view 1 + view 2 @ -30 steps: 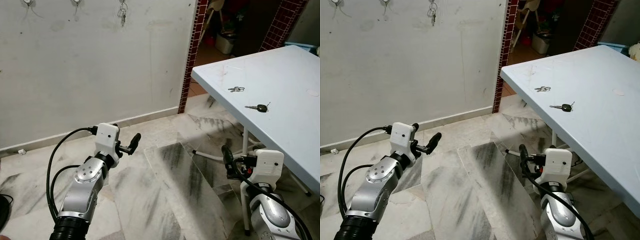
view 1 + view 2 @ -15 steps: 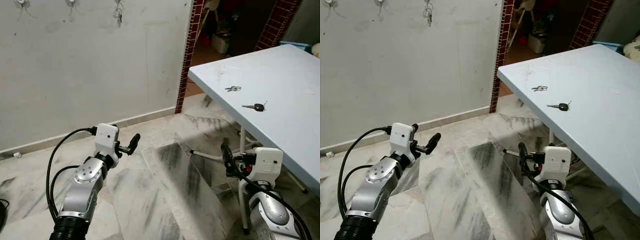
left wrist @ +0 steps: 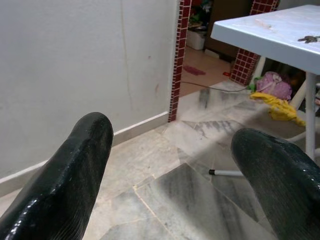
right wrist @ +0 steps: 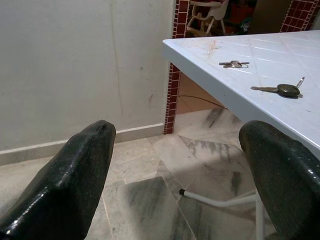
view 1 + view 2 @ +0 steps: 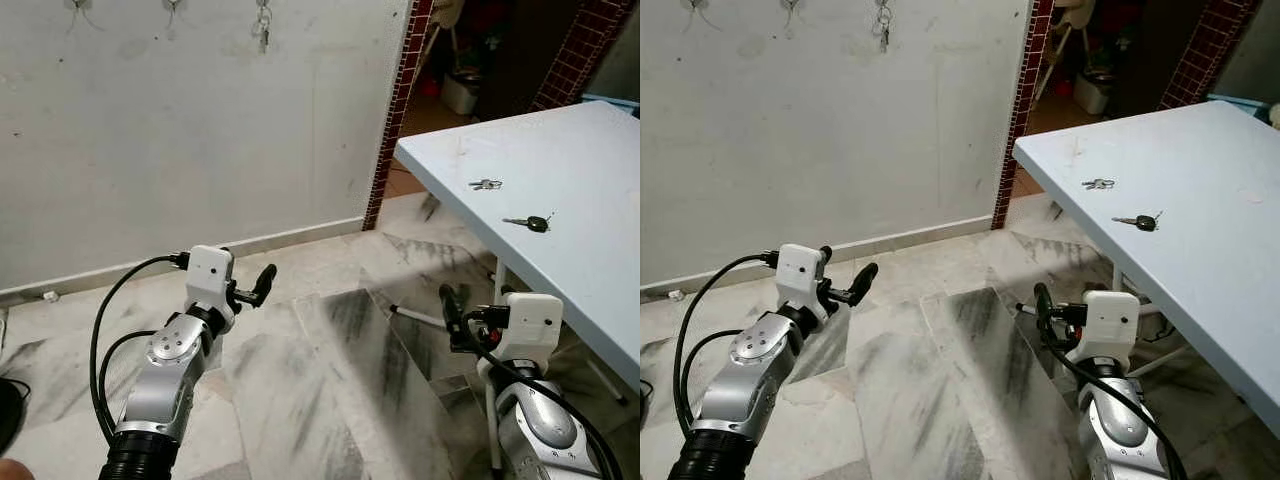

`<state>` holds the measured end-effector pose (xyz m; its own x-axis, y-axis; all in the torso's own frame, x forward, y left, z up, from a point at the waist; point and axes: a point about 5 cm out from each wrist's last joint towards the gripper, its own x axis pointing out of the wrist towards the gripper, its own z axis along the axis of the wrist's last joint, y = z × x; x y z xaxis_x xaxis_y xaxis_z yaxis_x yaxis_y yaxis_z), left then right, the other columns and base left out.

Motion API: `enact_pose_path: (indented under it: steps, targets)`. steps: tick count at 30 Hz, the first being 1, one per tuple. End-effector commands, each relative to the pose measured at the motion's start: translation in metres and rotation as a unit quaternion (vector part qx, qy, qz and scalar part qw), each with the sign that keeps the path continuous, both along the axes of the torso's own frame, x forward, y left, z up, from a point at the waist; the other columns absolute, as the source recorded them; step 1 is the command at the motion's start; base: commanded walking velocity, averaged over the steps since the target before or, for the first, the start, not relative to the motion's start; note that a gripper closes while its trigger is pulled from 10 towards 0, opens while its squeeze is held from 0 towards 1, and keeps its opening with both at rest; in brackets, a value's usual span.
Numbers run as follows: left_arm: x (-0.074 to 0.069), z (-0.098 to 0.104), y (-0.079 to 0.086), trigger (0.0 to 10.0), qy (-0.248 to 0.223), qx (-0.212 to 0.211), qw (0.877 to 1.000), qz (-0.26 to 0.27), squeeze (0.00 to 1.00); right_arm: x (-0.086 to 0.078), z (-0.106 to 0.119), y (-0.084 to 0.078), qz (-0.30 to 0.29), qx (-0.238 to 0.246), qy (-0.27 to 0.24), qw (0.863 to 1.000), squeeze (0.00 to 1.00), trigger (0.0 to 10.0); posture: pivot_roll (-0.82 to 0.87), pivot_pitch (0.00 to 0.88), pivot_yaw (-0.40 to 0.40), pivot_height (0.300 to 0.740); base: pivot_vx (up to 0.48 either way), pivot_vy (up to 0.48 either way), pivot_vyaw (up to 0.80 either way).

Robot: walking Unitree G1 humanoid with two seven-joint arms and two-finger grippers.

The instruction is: Hang keys on a hook

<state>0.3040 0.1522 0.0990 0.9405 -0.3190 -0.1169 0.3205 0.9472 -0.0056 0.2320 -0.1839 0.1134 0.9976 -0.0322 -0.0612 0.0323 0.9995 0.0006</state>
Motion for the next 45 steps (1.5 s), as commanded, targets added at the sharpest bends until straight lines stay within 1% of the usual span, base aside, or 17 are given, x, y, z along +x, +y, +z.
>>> enact_pose_path:
  steps: [1, 33, 45]
  targets:
    - [0.0001, -0.0004, -0.0004, 10.0, 0.005, -0.002, 1.000, 0.002, 0.00, -0.0008, -0.0001, -0.0015, -0.002, -0.004, -0.001, 1.000, 0.00, 10.0, 0.07, 0.000, -0.031, 0.740, 0.000, -0.285, 0.00]
    - [-0.0006, -0.0004, 0.0000, 10.0, 0.004, -0.002, 1.000, 0.003, 0.00, -0.0020, -0.0003, -0.0026, -0.003, -0.008, 0.001, 1.000, 0.00, 10.0, 0.06, 0.000, -0.034, 0.740, 0.000, -0.413, 0.00]
    - [0.0021, 0.0031, -0.0002, 10.0, -0.004, -0.011, 1.000, 0.012, 0.00, -0.0018, -0.0006, -0.0029, -0.003, -0.010, 0.002, 1.000, 0.00, 10.0, 0.06, 0.000, -0.037, 0.740, 0.000, -0.042, 0.00]
